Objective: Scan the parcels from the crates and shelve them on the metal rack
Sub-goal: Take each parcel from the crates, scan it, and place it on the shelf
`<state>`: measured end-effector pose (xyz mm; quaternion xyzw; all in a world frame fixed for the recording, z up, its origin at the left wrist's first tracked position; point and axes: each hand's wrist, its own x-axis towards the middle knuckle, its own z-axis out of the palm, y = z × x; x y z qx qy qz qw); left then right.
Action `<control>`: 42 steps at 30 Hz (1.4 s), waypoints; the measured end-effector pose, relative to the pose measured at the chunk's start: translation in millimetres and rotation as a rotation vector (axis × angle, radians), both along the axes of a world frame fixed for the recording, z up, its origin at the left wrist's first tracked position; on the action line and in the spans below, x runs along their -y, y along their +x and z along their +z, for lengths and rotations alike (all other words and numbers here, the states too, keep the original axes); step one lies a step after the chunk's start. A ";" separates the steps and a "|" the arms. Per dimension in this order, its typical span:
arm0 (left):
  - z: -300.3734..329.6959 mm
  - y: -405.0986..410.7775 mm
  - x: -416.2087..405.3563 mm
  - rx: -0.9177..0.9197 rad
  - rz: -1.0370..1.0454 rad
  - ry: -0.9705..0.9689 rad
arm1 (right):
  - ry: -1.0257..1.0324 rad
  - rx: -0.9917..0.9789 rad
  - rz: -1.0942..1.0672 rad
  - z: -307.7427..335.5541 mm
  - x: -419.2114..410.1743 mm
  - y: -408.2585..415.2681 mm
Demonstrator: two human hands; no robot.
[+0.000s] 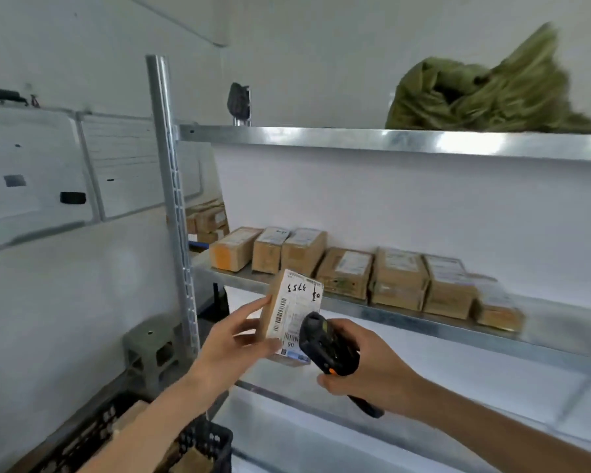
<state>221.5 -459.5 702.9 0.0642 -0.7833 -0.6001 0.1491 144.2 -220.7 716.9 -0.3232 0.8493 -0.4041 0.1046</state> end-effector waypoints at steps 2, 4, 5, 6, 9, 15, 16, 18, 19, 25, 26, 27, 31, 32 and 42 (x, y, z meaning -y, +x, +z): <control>12.5 -17.4 -40.5 -0.048 -0.063 -0.031 | 0.003 -0.042 -0.049 13.1 -45.6 -1.2; 24.5 -33.6 -82.7 -0.094 -0.113 -0.050 | -0.002 -0.108 -0.089 26.2 -92.2 -0.4; 29.9 -40.9 -104.3 -0.112 -0.135 -0.056 | 0.001 -0.142 -0.106 32.7 -115.8 0.5; 34.0 -47.9 -126.0 -0.122 -0.155 -0.059 | 0.007 -0.174 -0.125 39.3 -139.6 1.6; 44.3 -65.5 -190.0 -0.141 -0.218 -0.044 | 0.058 -0.285 -0.194 57.8 -210.2 4.8; 59.3 -88.6 -303.9 -0.146 -0.343 0.022 | 0.379 -0.502 -0.315 90.6 -342.5 12.0; 61.5 -89.8 -321.2 -0.150 -0.364 0.026 | 0.412 -0.517 -0.332 95.7 -361.4 14.6; 63.7 -92.9 -353.9 -0.158 -0.404 0.049 | 0.452 -0.530 -0.366 102.2 -396.8 19.0; 64.0 -94.2 -369.5 -0.164 -0.419 0.066 | 0.475 -0.535 -0.382 105.1 -412.8 21.6; 67.8 -94.1 -437.2 -0.185 -0.479 0.041 | 0.605 -0.584 -0.446 118.4 -481.2 38.0; 69.2 -94.7 -443.9 -0.190 -0.483 0.043 | 0.615 -0.590 -0.455 120.5 -488.9 40.1; 70.4 -96.3 -449.8 -0.197 -0.479 0.041 | 0.625 -0.602 -0.461 122.9 -495.5 41.7; 76.0 -97.4 -465.6 -0.245 -0.473 0.018 | 0.687 -0.649 -0.468 134.7 -508.8 47.6; 77.7 -97.3 -467.9 -0.253 -0.472 0.018 | 0.707 -0.659 -0.464 137.8 -509.4 48.4; 88.4 -102.8 -462.5 -0.281 -0.462 -0.010 | 0.862 -0.798 -0.444 165.3 -489.8 41.6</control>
